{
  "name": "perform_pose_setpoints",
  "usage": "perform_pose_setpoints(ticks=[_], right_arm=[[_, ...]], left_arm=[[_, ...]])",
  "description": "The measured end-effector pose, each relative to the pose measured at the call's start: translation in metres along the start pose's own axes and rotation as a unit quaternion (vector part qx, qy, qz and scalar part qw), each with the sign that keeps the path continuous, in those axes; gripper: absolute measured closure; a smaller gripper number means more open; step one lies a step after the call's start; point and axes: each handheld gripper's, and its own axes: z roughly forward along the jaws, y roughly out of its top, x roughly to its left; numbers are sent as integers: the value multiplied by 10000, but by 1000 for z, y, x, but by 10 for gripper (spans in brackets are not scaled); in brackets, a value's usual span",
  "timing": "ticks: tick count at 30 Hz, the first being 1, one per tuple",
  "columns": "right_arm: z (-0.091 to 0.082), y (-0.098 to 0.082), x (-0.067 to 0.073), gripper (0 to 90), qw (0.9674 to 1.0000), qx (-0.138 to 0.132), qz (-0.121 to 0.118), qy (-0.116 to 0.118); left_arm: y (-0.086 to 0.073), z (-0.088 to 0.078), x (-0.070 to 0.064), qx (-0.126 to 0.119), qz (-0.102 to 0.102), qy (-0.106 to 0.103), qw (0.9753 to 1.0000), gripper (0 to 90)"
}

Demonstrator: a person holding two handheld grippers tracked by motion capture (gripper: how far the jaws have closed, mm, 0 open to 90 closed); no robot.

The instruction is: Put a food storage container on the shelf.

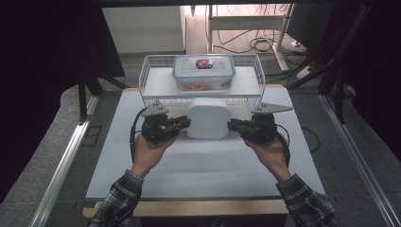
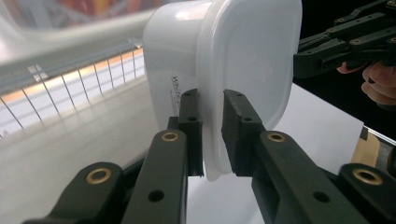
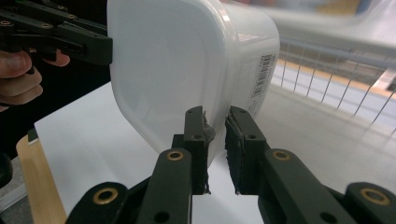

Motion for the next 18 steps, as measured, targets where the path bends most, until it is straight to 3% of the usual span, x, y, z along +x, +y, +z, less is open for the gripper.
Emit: perform_pose_setpoints(ticks=[11, 18], right_arm=[[-5, 35, -4, 783, 9997, -196, -122, -61], [-10, 59, -4, 783, 9992, -307, -204, -144]], left_arm=[[31, -8, 5, -153, 96, 100, 9998, 785], [50, -10, 11, -276, 38, 89, 9996, 785]])
